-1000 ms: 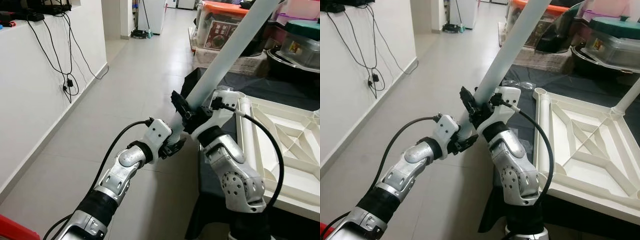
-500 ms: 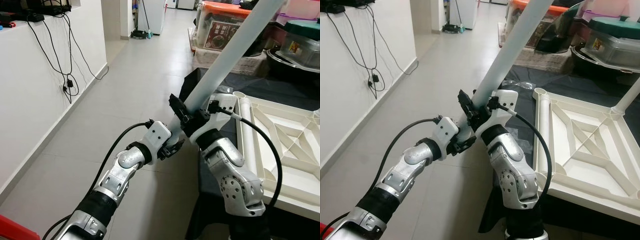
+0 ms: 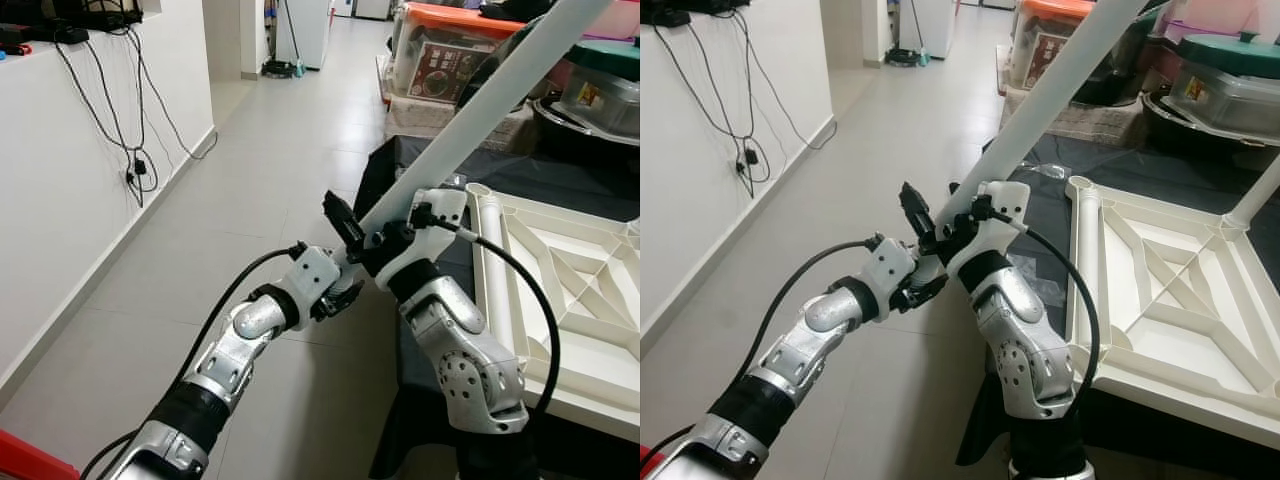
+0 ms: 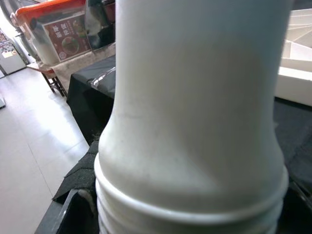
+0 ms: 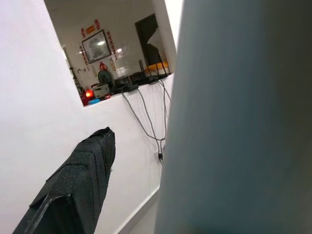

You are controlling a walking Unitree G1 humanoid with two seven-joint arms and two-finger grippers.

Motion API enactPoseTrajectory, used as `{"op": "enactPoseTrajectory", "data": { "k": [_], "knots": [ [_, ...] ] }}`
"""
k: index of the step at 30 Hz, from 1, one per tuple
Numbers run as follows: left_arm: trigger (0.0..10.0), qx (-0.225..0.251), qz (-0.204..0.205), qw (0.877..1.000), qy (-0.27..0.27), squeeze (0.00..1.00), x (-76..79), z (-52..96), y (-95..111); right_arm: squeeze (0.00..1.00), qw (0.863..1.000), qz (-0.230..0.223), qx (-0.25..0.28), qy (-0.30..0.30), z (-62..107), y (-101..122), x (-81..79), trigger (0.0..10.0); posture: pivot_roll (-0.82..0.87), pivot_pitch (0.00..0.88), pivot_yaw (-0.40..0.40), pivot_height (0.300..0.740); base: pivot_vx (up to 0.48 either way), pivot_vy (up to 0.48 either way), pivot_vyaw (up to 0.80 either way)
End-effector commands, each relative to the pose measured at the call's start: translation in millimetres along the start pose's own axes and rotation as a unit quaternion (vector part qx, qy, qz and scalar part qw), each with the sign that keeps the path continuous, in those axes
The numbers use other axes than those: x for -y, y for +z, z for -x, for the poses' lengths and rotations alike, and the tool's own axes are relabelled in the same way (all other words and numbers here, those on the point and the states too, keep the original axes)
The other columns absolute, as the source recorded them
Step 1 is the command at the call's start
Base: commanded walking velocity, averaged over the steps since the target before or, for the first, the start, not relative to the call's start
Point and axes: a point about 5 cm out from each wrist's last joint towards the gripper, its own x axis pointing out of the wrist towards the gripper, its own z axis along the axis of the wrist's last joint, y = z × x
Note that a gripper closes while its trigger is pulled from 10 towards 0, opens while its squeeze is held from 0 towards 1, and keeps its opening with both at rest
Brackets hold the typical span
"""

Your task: Building children table

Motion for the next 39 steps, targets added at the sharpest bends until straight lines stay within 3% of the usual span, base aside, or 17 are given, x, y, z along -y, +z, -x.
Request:
{"op": "enactPoseTrajectory", "data": {
  "k": [1, 10, 11, 12, 16, 17, 30, 37, 38, 39],
  "knots": [
    [10.0, -0.001, -0.014, 1.0, -0.019, 0.0, 7.5, 0.6, -2.9, 0.0, 1.0, -0.002, 0.004, -0.012, -1.9, 3.1, 4.9, 10.0, 0.07, 0.0, -0.091, 0.74, 0.0, 0.0, 0.0],
    [10.0, -0.002, -0.012, 1.0, -0.021, 0.0, 8.6, 0.9, -4.2, 0.0, 1.0, -0.002, 0.015, -0.018, -3.9, 9.0, 7.8, 10.0, 0.07, 0.0, -0.093, 0.74, 0.0, 0.0, 0.0],
    [10.0, 0.0, -0.014, 1.0, -0.022, 0.0, 8.7, 1.1, -4.0, 0.0, 1.0, -0.003, 0.014, -0.014, -3.5, 8.5, 6.6, 7.3, 0.07, 0.0, -0.093, 0.74, 0.0, 0.0, 0.0],
    [10.0, 0.0, -0.014, 1.0, -0.022, 0.0, 8.7, 1.1, -4.0, 0.0, 1.0, -0.004, 0.013, -0.013, -3.3, 8.2, 6.2, 1.3, 0.07, 0.0, -0.093, 0.74, 0.0, 0.0, 0.0],
    [10.0, 0.001, -0.017, 1.0, -0.021, 0.0, 8.4, 1.2, -3.7, 0.0, 1.0, -0.007, 0.013, -0.01, -2.7, 7.3, 4.7, 1.3, 0.07, 0.0, -0.093, 0.74, 0.0, 0.0, 0.0],
    [10.0, 0.001, -0.018, 1.0, -0.021, 0.0, 8.3, 1.2, -4.0, 0.0, 1.0, -0.009, 0.012, -0.006, -2.5, 6.4, 3.1, 0.0, 0.07, 0.0, -0.093, 0.74, 0.0, 0.0, 0.0],
    [10.0, -0.014, -0.02, 1.0, -0.02, 0.0, 5.7, 5.5, -11.5, 0.0, 1.0, -0.026, 0.012, 0.005, -1.1, 5.2, 1.2, 0.0, 0.07, 0.0, -0.092, 0.74, 0.0, 0.0, 0.0],
    [10.0, -0.031, 0.007, 0.999, -0.008, 0.0, 1.0, 8.6, -18.2, 0.0, 0.999, -0.034, 0.021, 0.001, -1.3, 8.7, 3.1, 0.0, 0.07, 0.0, -0.093, 0.74, 0.0, 0.0, 0.0],
    [10.0, -0.033, 0.012, 0.999, -0.006, 1.0, -0.4, 10.2, -19.8, 0.0, 0.999, -0.034, 0.026, 0.001, -1.8, 11.0, 3.7, 0.0, 0.07, 0.0, -0.093, 0.74, 0.0, 0.0, 0.0],
    [10.0, -0.037, 0.014, 0.999, -0.002, 1.0, -2.0, 11.7, -21.4, 0.0, 0.999, -0.034, 0.03, 0.001, -2.1, 13.2, 4.3, 0.0, 0.07, 0.0, -0.093, 0.74, 0.0, 0.0, 0.0]
  ]
}}
